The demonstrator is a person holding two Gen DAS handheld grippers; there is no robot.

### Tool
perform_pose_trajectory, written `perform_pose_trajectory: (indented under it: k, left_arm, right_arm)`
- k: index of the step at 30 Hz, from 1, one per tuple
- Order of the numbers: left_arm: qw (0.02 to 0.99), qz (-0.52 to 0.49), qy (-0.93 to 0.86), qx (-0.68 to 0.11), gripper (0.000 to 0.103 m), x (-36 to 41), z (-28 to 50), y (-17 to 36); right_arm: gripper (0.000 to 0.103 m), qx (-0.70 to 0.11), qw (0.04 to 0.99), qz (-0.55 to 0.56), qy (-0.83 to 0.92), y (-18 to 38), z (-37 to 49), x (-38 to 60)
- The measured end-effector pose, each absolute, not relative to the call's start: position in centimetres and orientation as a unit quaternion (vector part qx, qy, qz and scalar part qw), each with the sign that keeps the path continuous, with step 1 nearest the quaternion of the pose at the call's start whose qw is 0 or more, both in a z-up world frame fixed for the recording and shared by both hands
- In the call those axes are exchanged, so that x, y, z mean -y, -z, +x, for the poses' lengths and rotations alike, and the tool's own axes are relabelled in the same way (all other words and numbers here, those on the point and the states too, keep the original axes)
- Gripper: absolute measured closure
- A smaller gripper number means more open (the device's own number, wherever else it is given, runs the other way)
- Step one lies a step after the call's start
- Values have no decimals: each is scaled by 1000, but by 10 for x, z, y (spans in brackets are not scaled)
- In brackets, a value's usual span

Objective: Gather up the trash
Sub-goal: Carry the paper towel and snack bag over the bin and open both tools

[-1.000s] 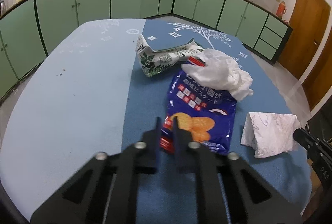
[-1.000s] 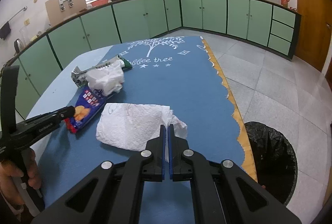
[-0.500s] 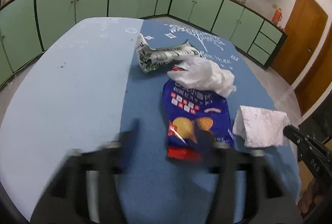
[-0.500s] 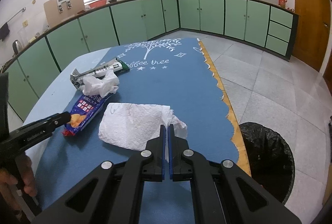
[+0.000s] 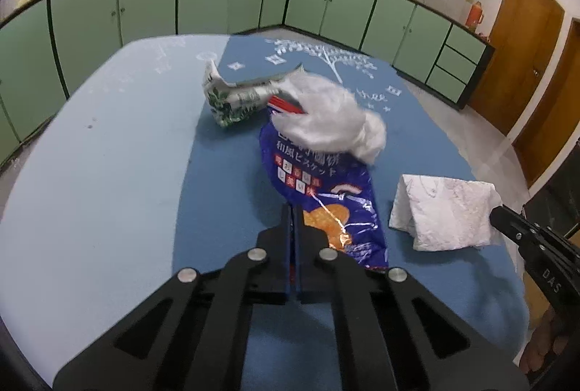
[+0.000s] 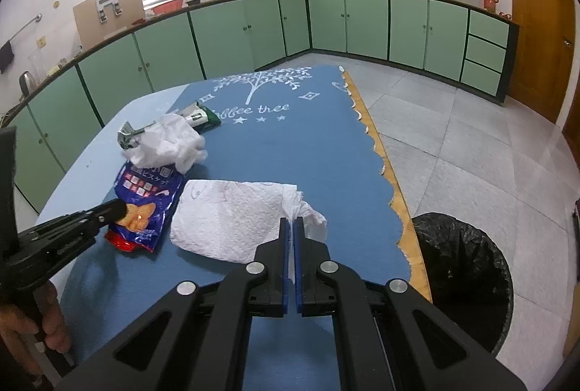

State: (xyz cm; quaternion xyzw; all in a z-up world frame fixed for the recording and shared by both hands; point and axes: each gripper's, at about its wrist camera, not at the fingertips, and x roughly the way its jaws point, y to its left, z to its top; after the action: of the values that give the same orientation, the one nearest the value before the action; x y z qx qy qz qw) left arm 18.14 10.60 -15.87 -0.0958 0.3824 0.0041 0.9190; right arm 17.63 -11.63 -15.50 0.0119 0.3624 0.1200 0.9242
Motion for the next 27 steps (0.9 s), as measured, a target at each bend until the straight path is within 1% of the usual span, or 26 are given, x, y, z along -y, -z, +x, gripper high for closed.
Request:
perform_pose_trajectory:
  k: [7,12,21,27]
  left_arm:
    - [926,-86,-36,-365,103,-120,155,131]
    - [950,-20,-58,-305,103,-118,126,88]
    - [952,-54,-39,-298,103,-118,115,78]
    - [960,-56,-11,-276,103,-96,110,63]
  right_arm:
    - [100,-343,932,17,-121,138,171,121]
    - [100,-329,936,19,-125,127,168,120]
    - [100,-308,942,16,-136,108,152,118]
    - [100,-287,950,21,-125,87,139,134]
